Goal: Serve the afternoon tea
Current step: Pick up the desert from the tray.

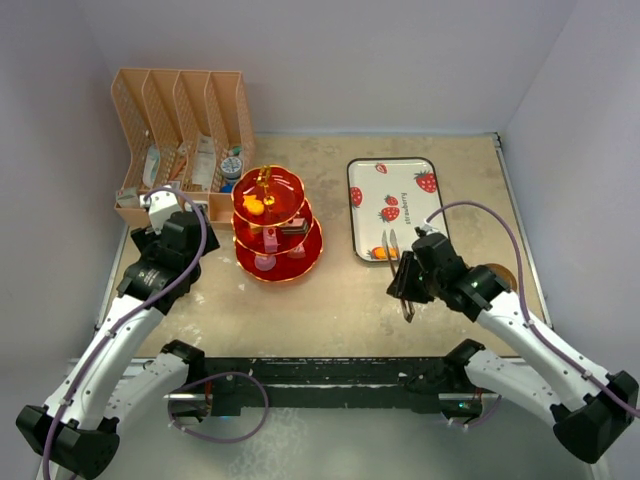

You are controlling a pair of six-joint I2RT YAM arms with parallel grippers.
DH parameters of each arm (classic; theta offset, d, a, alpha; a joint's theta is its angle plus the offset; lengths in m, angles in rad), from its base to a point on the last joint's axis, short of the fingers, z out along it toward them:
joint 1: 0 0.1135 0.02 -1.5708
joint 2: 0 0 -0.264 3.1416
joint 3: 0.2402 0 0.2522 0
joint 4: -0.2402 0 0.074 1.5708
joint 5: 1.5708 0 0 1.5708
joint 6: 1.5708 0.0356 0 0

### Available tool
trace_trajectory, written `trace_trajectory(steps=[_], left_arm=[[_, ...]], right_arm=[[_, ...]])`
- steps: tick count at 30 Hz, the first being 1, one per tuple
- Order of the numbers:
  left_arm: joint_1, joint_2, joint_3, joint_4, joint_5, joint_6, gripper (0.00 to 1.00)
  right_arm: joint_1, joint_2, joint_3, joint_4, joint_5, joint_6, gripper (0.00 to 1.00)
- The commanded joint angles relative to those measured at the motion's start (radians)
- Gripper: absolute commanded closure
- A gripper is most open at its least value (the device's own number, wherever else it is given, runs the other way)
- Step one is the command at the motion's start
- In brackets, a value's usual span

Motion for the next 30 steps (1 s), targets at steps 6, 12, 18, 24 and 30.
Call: trace_trajectory(steps=[6, 12, 18, 24, 30], left_arm=[[-0.003, -0.015, 0.003, 0.024, 0.007, 0.003, 0.04], [-0.003, -0.027, 0.001, 0.022, -0.004, -0.001, 0.04], [-0.003, -0.017, 0.001, 0.024, 0.005, 0.000, 0.04], [-0.003, -0.022, -0.001, 0.025, 0.005, 0.000, 0.04], [-0.003, -0.021, -0.001, 0.026, 0.008, 0.002, 0.04]], right_arm=[[-0.105, 0.000, -0.048, 0.150, -0.257, -0.097, 0.66], [-0.123, 0.013, -0.047, 0.176, -0.232, -0.080, 0.62], [-0.203, 0.067, -0.034, 0.162, -0.238, -0.163, 0.64], [-0.258, 0.050, -0.077, 0.179, -0.273, -0.141, 0.63], [-0.288, 0.024, -0.129, 0.189, -0.316, -0.111, 0.64]])
